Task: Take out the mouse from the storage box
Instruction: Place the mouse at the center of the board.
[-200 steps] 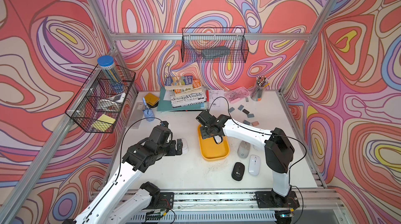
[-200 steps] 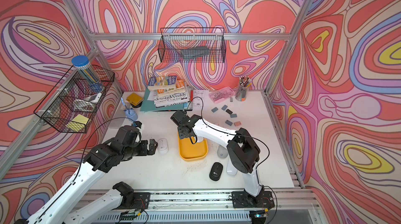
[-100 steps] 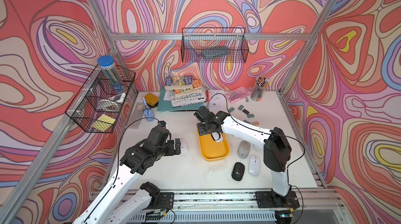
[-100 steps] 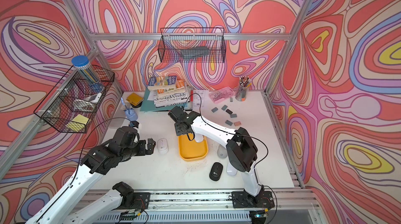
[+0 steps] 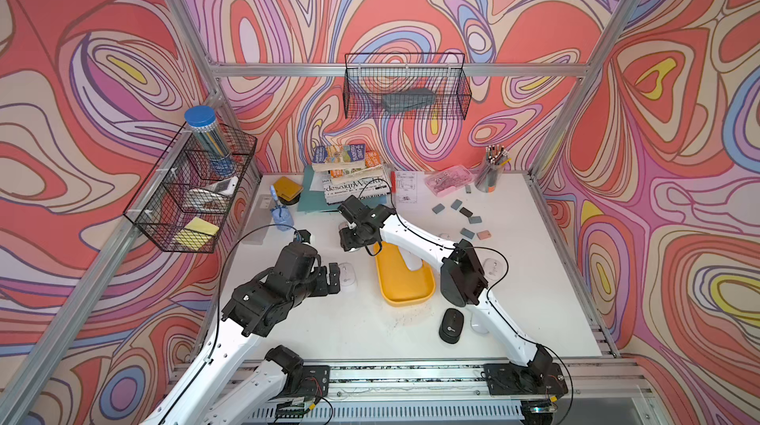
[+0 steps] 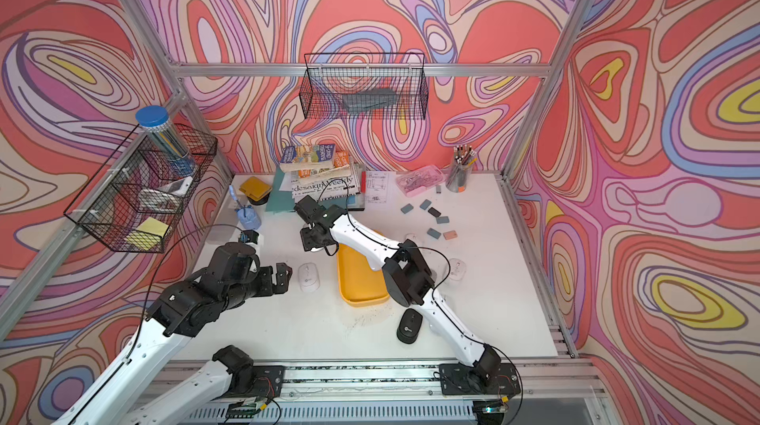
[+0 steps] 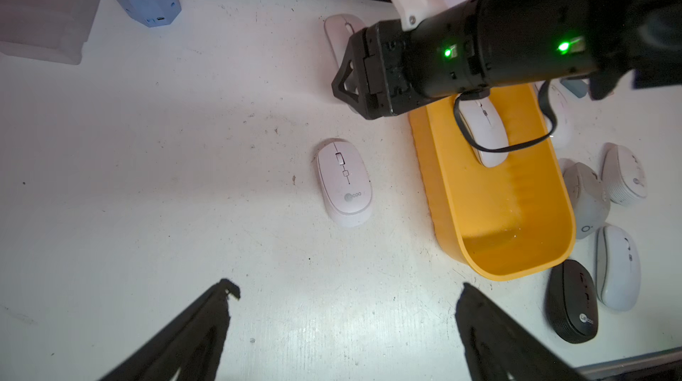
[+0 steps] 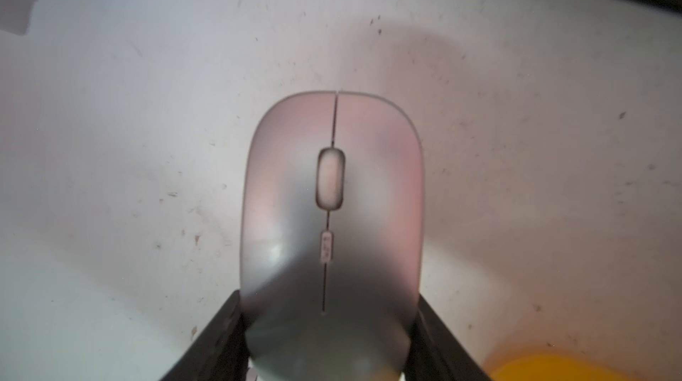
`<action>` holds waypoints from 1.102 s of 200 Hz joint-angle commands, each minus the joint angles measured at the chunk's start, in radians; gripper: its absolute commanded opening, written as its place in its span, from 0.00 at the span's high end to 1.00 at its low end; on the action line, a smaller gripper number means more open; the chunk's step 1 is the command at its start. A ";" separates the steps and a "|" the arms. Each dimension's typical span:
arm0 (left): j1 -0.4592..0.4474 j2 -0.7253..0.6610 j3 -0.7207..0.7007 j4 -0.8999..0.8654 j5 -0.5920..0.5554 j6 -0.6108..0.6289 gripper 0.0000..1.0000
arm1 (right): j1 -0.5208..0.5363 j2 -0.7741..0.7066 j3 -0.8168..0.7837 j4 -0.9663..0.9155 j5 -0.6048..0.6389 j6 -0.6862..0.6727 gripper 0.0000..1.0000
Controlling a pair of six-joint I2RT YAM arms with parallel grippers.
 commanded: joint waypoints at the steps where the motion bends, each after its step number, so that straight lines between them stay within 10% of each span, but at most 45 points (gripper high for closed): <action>1: 0.000 -0.004 -0.006 -0.012 0.007 0.000 0.01 | 0.004 0.012 0.011 -0.016 -0.031 -0.003 0.54; 142: -0.001 0.012 -0.009 -0.010 0.041 0.005 0.01 | 0.010 0.081 0.013 -0.039 -0.032 -0.008 0.32; 220: 0.000 0.022 -0.009 -0.012 0.041 0.005 0.01 | 0.032 -0.235 -0.249 0.168 0.014 0.021 0.25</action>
